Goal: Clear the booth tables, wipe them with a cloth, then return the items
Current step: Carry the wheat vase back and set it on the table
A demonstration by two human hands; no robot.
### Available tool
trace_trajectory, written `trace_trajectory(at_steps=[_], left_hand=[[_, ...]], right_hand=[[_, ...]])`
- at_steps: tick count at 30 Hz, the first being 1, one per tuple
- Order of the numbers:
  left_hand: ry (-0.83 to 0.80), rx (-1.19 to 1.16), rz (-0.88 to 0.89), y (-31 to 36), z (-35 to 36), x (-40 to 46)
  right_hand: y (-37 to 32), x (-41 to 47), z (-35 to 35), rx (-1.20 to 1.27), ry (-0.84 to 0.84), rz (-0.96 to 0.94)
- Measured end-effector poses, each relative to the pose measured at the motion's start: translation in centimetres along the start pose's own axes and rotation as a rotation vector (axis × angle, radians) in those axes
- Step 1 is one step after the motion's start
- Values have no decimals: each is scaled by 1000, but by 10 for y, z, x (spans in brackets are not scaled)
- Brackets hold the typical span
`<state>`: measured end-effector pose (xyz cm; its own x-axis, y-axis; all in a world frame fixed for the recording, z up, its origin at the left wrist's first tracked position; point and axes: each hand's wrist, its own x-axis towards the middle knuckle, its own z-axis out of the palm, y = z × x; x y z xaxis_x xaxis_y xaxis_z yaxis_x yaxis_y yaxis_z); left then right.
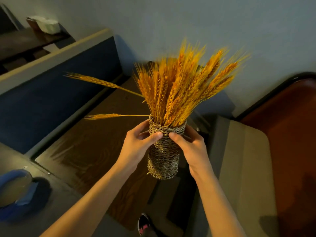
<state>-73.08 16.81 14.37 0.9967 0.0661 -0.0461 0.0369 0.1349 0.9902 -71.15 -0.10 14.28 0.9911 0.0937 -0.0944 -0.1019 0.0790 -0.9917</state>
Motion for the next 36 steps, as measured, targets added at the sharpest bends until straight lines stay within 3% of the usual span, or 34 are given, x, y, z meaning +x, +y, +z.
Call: trace_trajectory(at_steps=[14, 36], left_hand=[[155, 36, -6, -10, -36, 115], [488, 44, -82, -24, 37, 384]], right_hand=[[8, 152, 27, -94, -198, 36], [-23, 471, -36, -125, -581, -10]])
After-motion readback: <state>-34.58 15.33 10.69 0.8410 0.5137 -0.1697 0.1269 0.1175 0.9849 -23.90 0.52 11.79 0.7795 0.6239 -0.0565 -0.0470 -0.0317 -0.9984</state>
